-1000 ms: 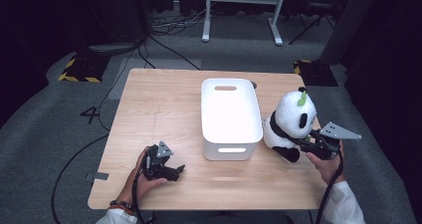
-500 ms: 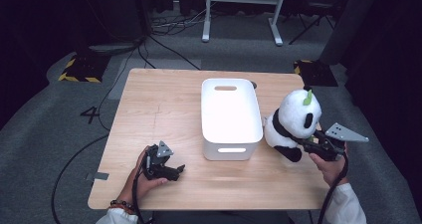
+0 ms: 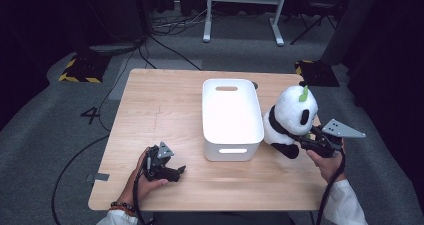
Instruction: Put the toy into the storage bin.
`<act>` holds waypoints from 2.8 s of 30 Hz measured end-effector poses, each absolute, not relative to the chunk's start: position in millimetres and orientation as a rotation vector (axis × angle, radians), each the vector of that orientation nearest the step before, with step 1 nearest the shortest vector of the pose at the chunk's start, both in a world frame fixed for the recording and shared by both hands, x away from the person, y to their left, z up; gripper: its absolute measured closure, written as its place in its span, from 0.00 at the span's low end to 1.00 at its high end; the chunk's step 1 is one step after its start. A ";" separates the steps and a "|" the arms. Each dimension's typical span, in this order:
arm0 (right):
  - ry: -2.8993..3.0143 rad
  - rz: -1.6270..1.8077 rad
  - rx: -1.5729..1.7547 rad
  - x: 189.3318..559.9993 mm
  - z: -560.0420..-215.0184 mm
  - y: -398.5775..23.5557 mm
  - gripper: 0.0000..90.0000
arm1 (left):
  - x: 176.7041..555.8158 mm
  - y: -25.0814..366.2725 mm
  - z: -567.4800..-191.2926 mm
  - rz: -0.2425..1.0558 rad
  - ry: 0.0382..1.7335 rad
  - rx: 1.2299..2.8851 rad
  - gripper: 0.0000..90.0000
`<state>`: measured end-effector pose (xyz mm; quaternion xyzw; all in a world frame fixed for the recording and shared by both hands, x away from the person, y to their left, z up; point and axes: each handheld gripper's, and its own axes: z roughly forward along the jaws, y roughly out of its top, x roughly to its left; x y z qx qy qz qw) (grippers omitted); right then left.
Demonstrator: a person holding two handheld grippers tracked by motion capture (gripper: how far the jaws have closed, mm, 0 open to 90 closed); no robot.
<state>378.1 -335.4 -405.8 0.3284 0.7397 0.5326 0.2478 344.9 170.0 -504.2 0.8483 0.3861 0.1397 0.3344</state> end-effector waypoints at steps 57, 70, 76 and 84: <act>1.880 1.551 0.772 365.6 -325.0 -330.1 0.58 | 344.7 169.4 -504.2 0.368 1.017 2.211 0.11; 1.886 1.577 0.742 367.9 -318.3 -314.8 0.58 | 344.7 169.4 -504.3 0.369 1.017 2.209 0.11; 1.893 1.590 0.714 367.9 -312.7 -306.8 0.58 | 344.7 169.4 -504.2 0.368 1.018 2.210 0.11; 1.911 1.604 0.690 369.8 -311.4 -295.4 0.58 | 344.7 169.4 -504.2 0.368 1.017 2.211 0.11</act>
